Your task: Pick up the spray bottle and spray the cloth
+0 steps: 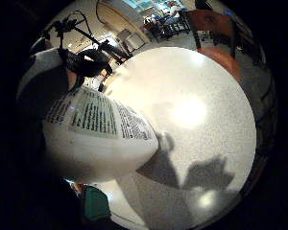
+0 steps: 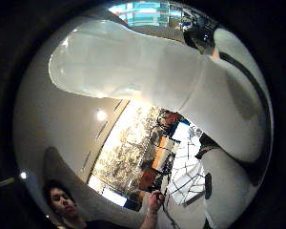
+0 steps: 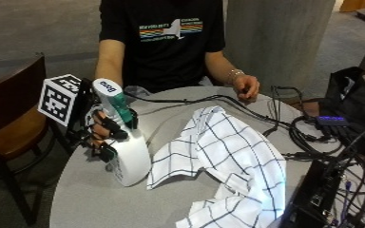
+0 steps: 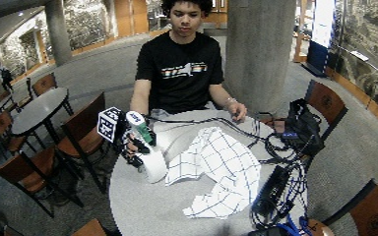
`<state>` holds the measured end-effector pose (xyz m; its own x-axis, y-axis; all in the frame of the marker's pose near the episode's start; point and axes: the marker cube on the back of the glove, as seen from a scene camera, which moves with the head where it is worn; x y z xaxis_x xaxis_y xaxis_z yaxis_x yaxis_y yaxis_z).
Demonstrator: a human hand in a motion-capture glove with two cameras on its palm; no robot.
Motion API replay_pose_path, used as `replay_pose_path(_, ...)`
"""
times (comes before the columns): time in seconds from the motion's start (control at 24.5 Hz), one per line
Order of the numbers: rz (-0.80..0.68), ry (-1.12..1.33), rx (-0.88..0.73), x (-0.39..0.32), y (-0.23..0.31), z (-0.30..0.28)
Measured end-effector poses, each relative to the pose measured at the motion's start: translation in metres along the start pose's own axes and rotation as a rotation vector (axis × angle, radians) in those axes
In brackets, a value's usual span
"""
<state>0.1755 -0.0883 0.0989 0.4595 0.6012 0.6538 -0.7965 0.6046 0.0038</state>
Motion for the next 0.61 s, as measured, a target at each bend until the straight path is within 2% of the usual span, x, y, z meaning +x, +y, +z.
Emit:
replay_pose_path(0.33, -0.044, 0.035, 0.006, -0.004, 0.002, -0.004)
replay_pose_path(0.61, -0.196, 0.165, -0.153, -0.046, 0.006, -0.012)
